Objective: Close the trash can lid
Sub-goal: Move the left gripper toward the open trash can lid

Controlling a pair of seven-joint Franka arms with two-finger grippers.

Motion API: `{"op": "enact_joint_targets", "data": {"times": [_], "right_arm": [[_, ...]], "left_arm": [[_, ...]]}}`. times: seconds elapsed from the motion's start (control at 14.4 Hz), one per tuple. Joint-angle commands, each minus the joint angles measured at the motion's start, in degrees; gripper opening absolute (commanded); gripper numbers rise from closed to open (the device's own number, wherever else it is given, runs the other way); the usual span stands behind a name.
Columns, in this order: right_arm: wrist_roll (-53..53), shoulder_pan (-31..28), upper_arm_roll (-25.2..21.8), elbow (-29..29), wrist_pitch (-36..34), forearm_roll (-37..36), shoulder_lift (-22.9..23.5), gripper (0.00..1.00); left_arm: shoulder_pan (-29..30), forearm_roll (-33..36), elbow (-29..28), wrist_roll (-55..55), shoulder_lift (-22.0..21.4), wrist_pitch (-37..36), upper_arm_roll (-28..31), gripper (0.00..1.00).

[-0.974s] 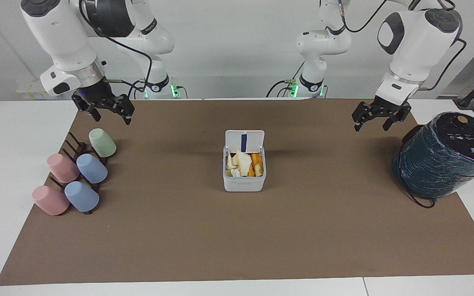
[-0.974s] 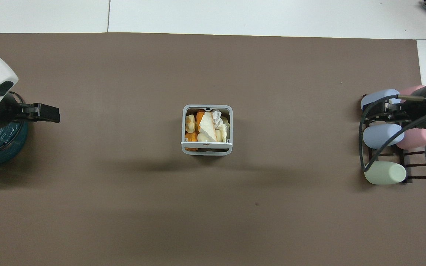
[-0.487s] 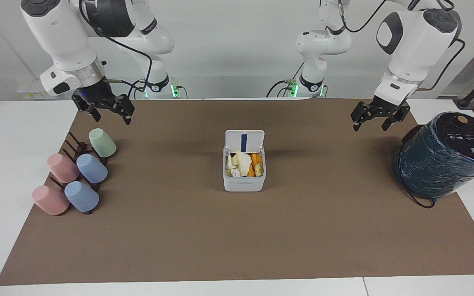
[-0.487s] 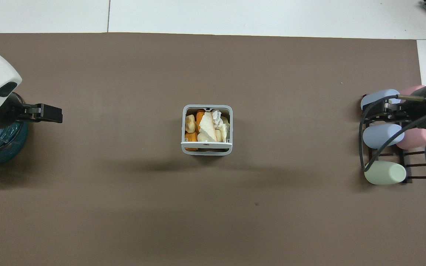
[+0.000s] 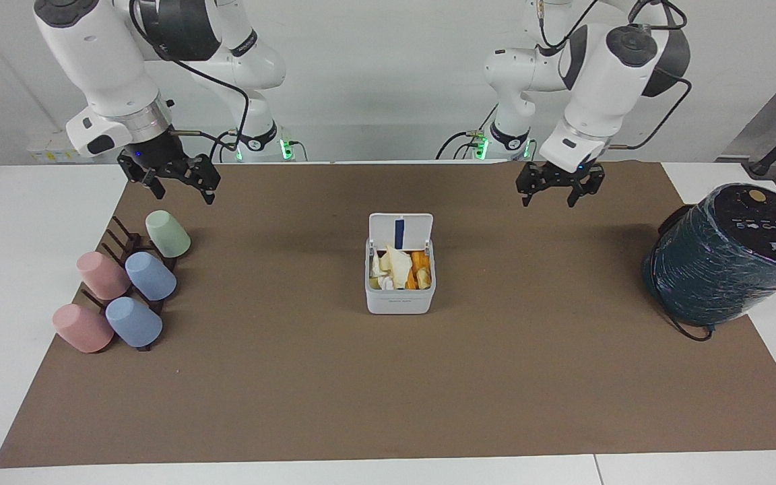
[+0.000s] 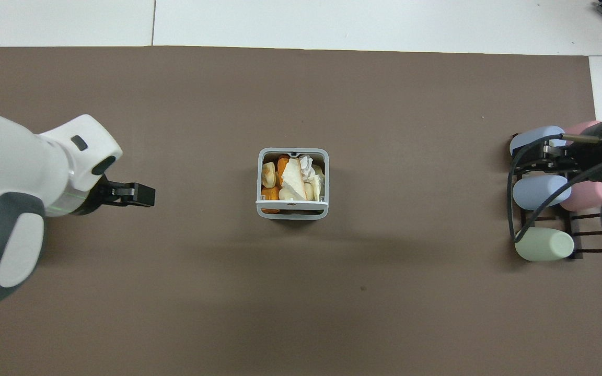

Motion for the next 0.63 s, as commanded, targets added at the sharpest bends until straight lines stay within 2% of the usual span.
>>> {"op": "enact_joint_targets", "data": {"times": [0.0,0.35,0.56], "right_arm": [[-0.5,0.1,-0.4,-1.5,0.4,0.9,-1.3,1.0],[-0.5,0.1,-0.4,-1.4,0.4,0.9,-1.2,1.0],[-0.5,0.1,-0.4,-1.4,0.4,0.9,-1.3,1.0]], "left_arm": [[-5.3,-0.9,-5.5,-6.9,-3.8,2.9,0.8,0.79],[-14.1,-2.6,-8.4,-18.0,-4.0,6.4,0.8,0.44],[-18.3,-2.9,-9.6,-24.9,-3.4,11.4,0.8,0.31]]}}
